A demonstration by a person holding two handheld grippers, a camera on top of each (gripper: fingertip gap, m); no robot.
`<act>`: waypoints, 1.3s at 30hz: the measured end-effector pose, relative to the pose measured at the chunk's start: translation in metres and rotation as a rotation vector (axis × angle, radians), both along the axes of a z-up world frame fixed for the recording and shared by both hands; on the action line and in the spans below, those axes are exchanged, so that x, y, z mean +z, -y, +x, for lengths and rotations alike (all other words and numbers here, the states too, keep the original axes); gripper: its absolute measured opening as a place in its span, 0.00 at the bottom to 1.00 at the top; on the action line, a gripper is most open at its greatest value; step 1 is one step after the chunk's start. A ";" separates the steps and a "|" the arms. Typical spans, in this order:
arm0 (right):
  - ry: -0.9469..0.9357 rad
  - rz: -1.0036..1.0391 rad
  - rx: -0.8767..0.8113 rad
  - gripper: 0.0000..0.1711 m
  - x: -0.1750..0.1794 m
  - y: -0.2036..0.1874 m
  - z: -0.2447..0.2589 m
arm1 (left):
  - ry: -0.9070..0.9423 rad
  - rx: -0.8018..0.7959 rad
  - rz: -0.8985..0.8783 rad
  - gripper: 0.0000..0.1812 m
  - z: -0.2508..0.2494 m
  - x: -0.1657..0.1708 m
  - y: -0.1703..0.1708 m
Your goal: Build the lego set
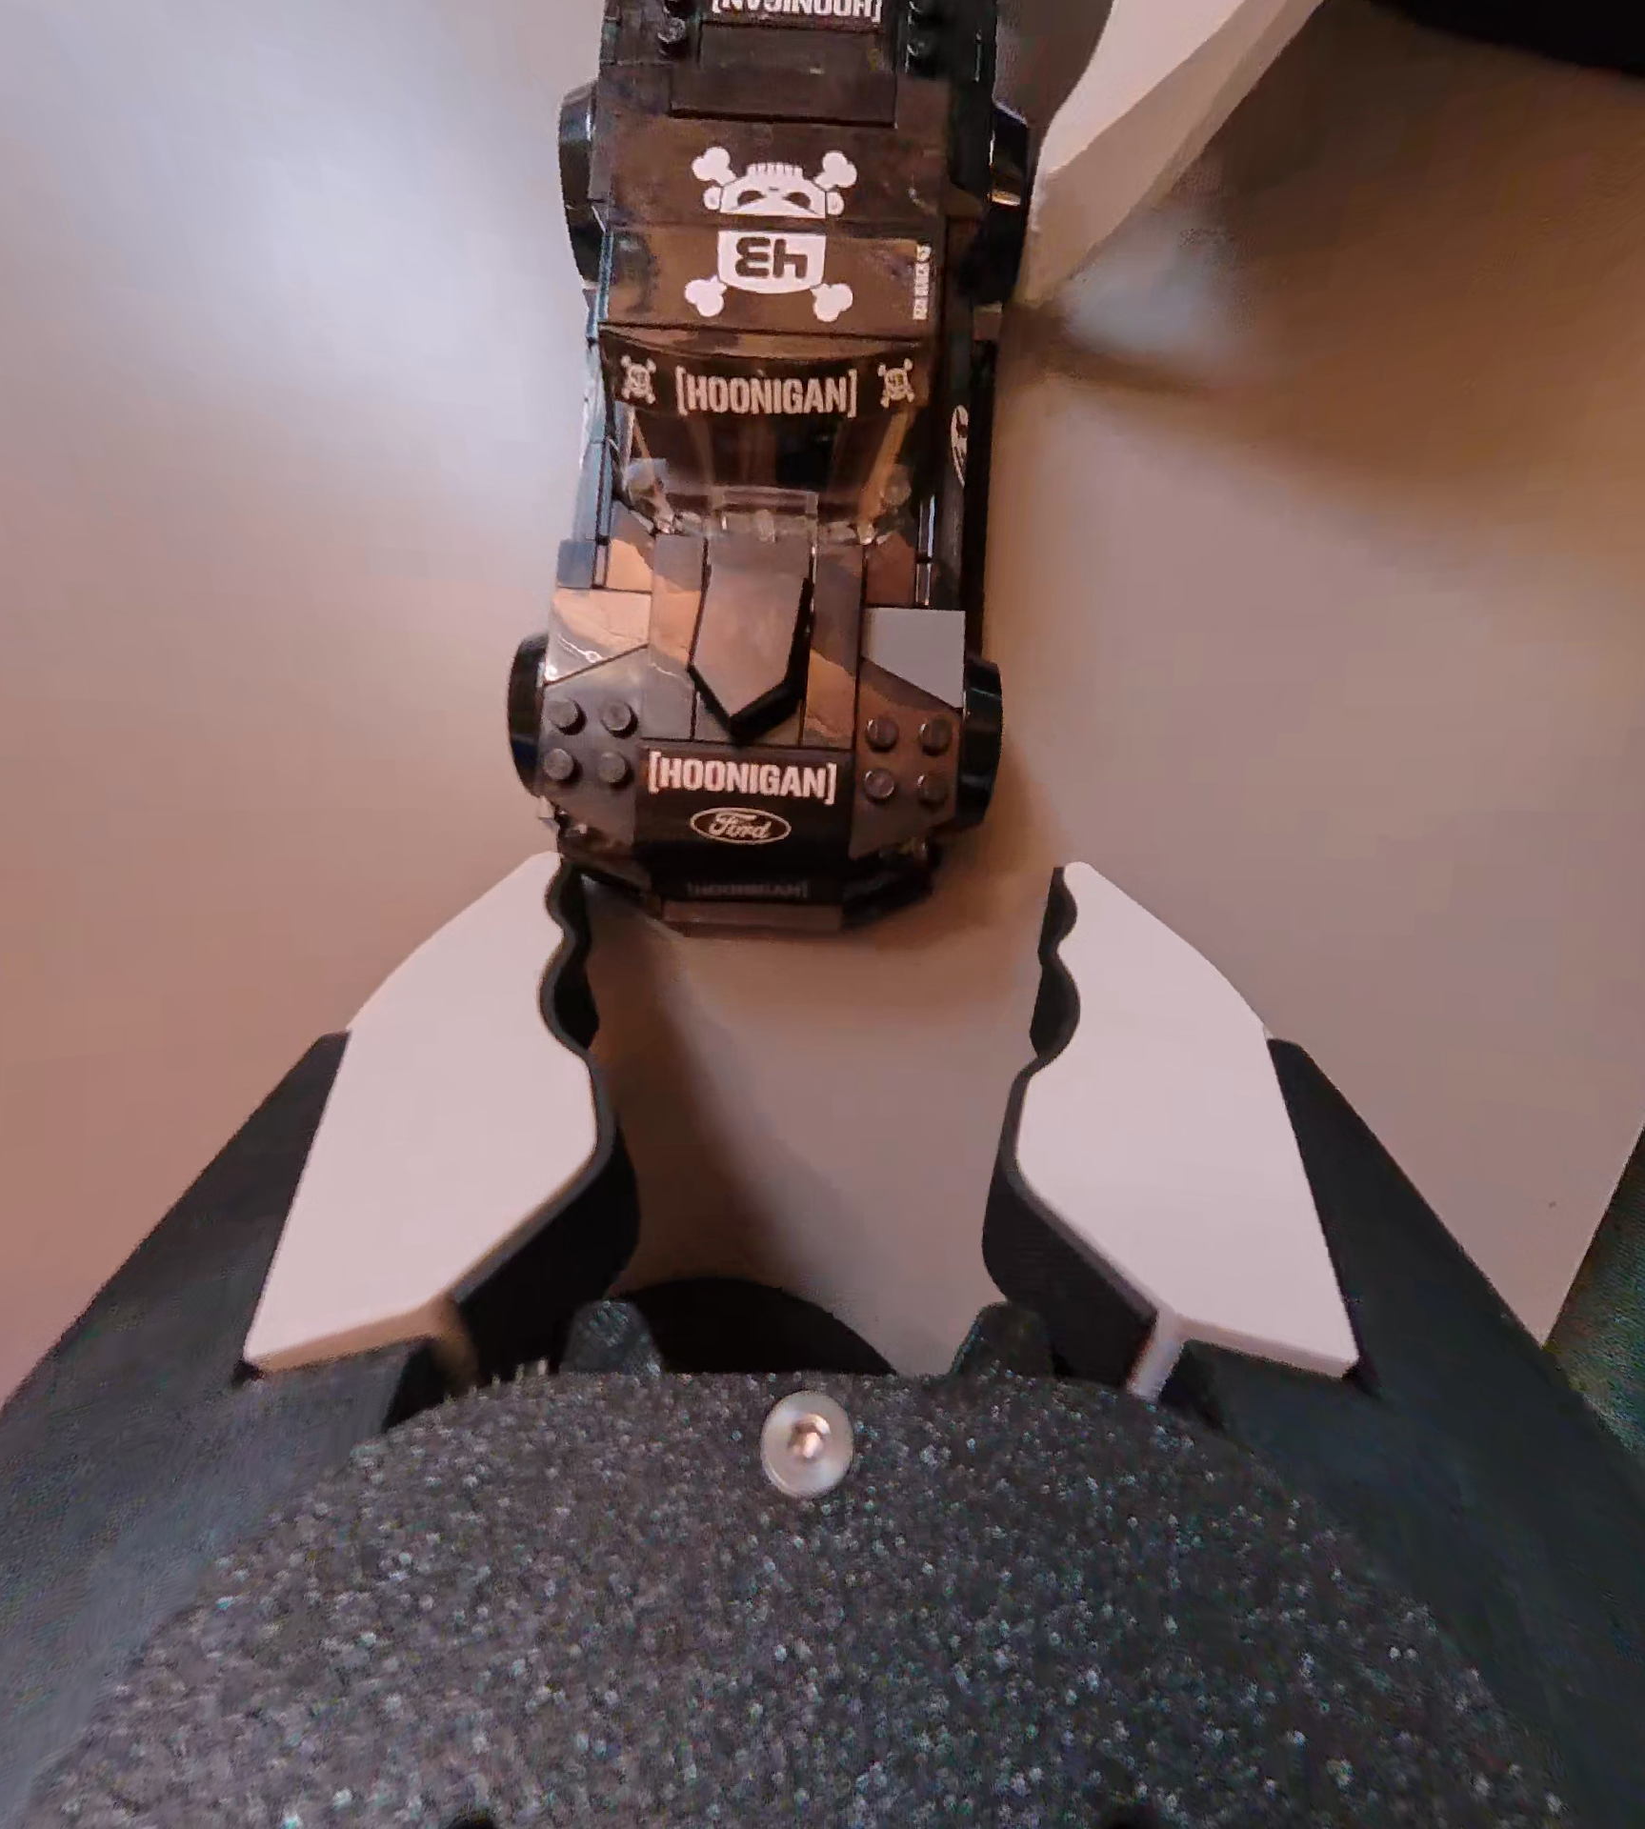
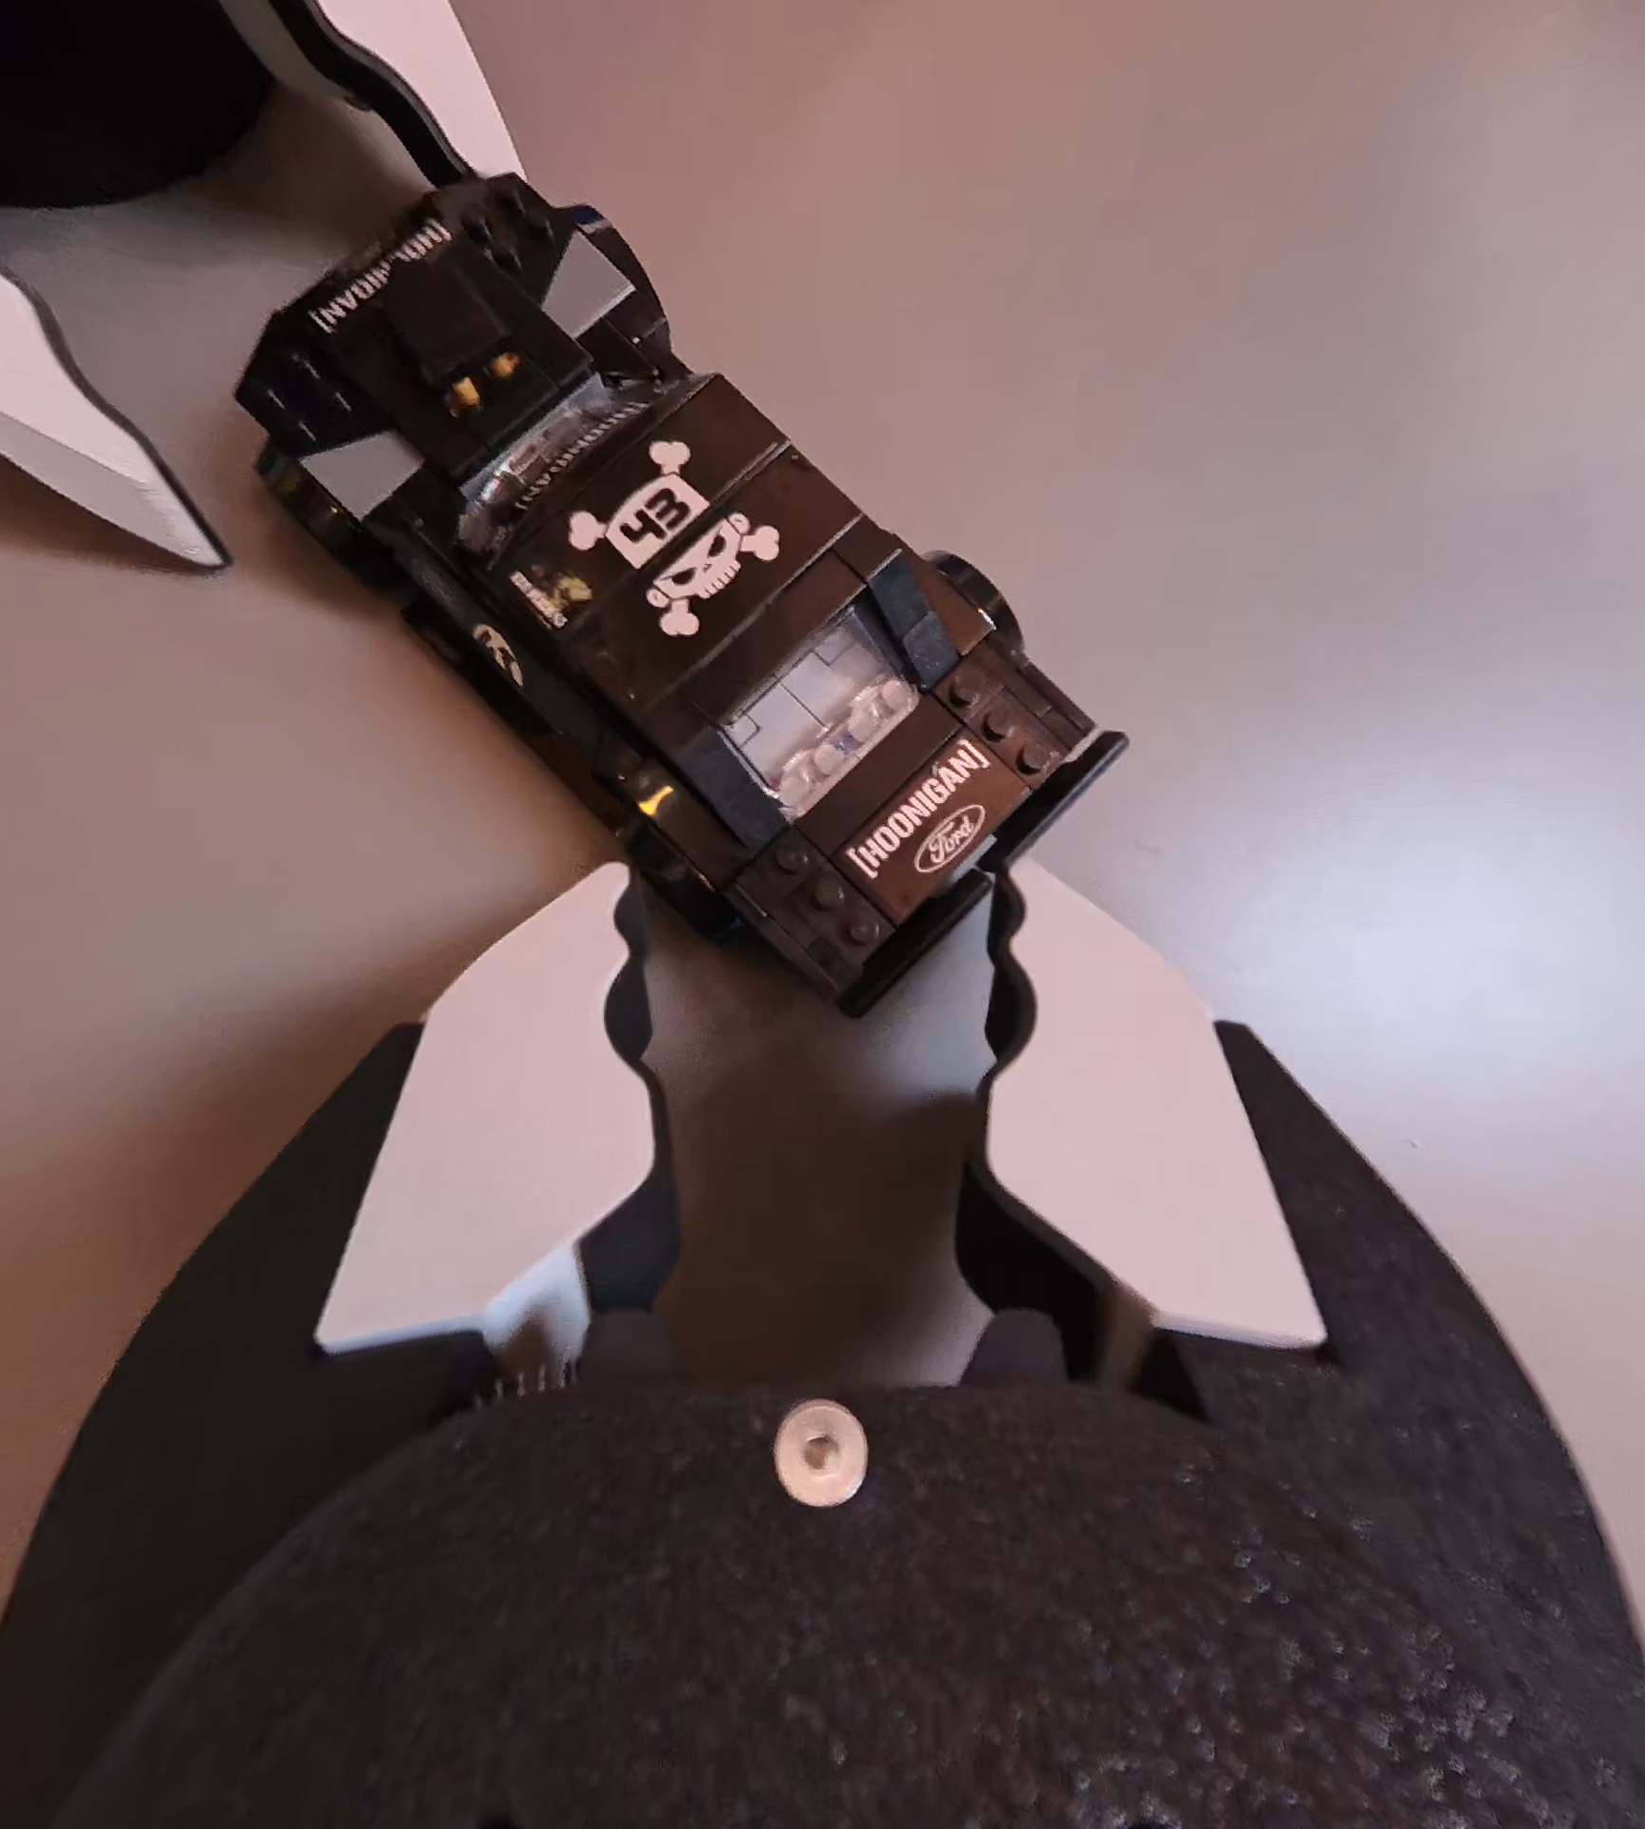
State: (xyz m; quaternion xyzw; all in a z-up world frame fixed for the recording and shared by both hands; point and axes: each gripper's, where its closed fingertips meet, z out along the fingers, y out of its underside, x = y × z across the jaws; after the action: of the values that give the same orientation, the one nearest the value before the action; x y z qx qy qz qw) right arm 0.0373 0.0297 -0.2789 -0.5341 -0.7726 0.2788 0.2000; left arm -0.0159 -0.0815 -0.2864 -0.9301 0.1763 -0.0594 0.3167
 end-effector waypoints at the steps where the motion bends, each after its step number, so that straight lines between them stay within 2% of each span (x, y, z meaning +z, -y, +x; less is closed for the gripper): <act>1: 0.008 -0.005 -0.002 0.39 -0.001 0.000 0.000 | 0.002 0.005 0.002 0.47 0.000 0.000 -0.001; 13: -0.038 -0.009 0.003 0.37 0.007 -0.020 -0.012 | 0.007 0.070 -0.022 0.42 -0.009 0.002 -0.025; 18: -0.033 -0.066 0.021 0.35 0.008 -0.036 -0.017 | 0.008 0.066 -0.046 0.45 -0.006 0.002 -0.039; 22: -0.071 -0.141 0.023 0.39 0.009 -0.030 -0.016 | 0.003 0.051 -0.027 0.49 -0.003 0.003 -0.042; 28: -0.104 -0.071 0.035 0.42 0.005 -0.030 -0.011 | 0.005 0.087 0.007 0.54 -0.003 0.001 -0.047; 32: -0.144 -0.013 0.056 0.43 0.013 -0.038 -0.012 | 0.004 0.110 0.046 0.54 -0.002 0.002 -0.048; 35: -0.138 0.123 0.168 0.46 0.025 -0.040 -0.015 | 0.001 0.115 0.045 0.55 -0.004 0.003 -0.047; 39: -0.052 0.291 0.463 0.45 0.041 -0.010 -0.031 | 0.006 0.096 0.068 0.56 -0.008 0.020 -0.040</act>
State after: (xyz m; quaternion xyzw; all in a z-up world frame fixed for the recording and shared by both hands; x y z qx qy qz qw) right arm 0.0067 0.0396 -0.2378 -0.3015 -0.9008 0.2168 0.2251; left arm -0.0240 -0.0412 -0.2668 -0.9260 0.1326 -0.0408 0.3511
